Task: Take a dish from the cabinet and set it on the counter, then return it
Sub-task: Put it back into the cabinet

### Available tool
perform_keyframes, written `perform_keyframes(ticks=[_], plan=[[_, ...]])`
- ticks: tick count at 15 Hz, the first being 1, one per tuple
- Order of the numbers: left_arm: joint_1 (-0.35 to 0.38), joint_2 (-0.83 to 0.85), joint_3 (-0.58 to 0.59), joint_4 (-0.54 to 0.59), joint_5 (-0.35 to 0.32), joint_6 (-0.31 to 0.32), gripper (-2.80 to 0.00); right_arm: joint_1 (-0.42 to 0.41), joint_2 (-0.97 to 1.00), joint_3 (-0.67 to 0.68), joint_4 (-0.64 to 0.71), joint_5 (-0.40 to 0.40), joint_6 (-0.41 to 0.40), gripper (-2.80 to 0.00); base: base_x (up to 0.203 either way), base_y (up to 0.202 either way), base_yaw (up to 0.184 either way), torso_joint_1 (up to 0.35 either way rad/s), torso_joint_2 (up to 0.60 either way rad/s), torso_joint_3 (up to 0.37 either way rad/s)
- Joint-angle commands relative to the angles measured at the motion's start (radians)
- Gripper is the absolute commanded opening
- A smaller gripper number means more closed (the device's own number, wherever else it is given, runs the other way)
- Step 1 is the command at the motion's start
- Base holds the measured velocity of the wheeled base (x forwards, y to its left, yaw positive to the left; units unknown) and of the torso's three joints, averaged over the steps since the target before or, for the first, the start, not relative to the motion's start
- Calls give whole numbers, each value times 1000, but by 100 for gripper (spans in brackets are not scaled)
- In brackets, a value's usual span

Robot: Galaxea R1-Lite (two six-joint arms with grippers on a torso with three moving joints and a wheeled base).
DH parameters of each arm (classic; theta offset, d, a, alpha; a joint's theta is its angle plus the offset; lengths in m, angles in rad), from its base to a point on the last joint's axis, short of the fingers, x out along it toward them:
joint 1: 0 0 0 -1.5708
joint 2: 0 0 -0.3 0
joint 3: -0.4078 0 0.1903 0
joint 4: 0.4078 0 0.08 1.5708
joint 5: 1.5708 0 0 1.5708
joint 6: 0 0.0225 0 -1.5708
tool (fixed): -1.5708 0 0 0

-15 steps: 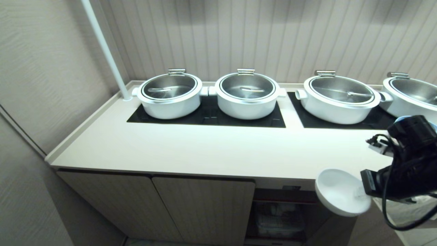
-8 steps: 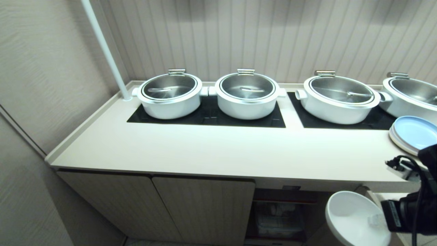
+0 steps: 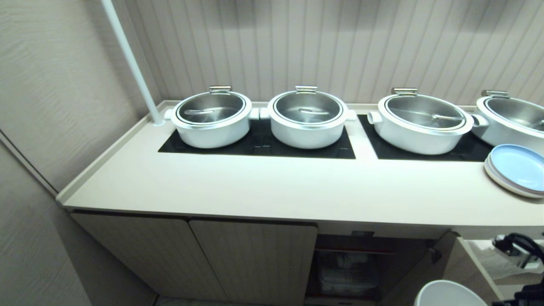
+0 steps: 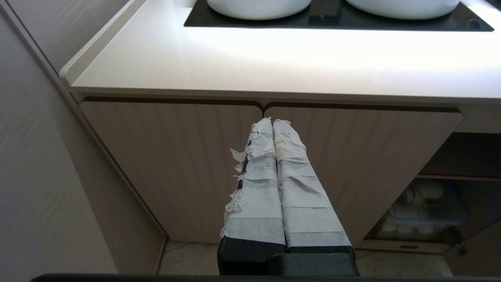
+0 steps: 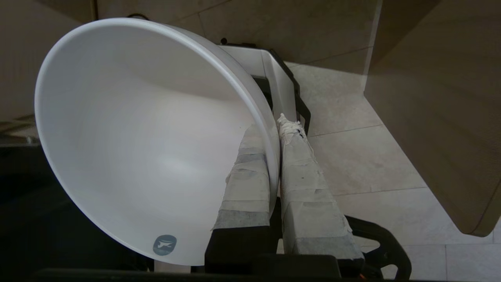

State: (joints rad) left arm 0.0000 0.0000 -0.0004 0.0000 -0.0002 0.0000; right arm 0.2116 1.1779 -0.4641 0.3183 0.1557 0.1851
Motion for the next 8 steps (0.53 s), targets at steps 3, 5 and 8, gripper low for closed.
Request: perform_keyframes(ticks=[3,5,8], plan=[[0,0,-1,0,-1,0,-280,82,-93,84,-2,2,7,-280,0,0,0,0,0,0],[0,0,0,0,0,0,-280,96,-113,105,0,2,11,-280,0,0,0,0,0,0],[0,0,0,0,0,0,-280,95,-119,110,5,2,11,-280,0,0,0,0,0,0]])
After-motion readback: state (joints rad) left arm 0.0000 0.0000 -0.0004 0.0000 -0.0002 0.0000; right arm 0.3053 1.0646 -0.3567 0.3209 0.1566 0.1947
